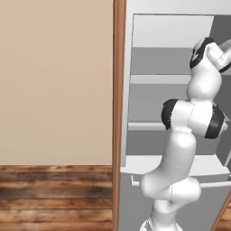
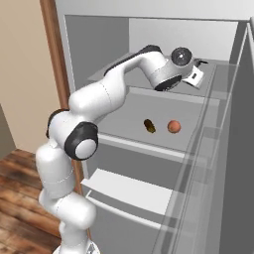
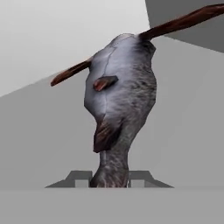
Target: Gather the onion and sweet potato from the fridge and place them on a tray on the dining counter. Then gather the chicken drumstick and fish from the fridge and place them on the other tray.
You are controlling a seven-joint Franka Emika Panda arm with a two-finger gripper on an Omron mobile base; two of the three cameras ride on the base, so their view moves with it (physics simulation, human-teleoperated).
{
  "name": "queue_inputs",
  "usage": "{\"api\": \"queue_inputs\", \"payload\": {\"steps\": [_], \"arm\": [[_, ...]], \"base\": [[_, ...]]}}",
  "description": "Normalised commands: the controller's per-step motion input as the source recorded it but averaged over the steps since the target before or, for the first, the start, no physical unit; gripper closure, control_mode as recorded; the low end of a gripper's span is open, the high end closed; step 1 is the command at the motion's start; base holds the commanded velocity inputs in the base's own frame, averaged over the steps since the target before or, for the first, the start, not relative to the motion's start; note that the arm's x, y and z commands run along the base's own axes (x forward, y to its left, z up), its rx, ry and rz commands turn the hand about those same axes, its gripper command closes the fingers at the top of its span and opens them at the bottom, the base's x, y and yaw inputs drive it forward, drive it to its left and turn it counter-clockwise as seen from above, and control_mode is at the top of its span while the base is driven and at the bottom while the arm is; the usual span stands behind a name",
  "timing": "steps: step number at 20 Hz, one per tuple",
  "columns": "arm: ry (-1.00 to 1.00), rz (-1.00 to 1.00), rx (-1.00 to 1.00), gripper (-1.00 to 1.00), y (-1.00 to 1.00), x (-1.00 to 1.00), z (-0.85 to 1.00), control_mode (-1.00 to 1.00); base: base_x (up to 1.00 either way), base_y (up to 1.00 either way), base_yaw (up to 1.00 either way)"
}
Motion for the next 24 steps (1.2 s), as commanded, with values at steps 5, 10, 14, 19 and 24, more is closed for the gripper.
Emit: {"api": "queue_inputs", "payload": {"steps": [5, 10, 14, 19, 24], "arm": [[0.03, 0.01, 0.27, 1.00, 0.00, -0.75, 0.26, -1.00], [0.08, 0.04, 0.39, 1.00, -0.09, -0.91, 0.78, -1.00], [0.03, 0.06, 0.34, 1.00, -0.05, -1.00, 0.69, -1.00], [0.00, 0.07, 0.17, 1.00, 0.28, -1.00, 0.03, -1.00], [0.00, 0.11, 0.09, 1.00, 0.79, -0.76, -0.85, -1.00]], "base": [[0.00, 0.00, 0.00], [0.00, 0.00, 0.00], [0.00, 0.00, 0.00], [0.00, 0.00, 0.00], [0.00, 0.00, 0.00]]}}
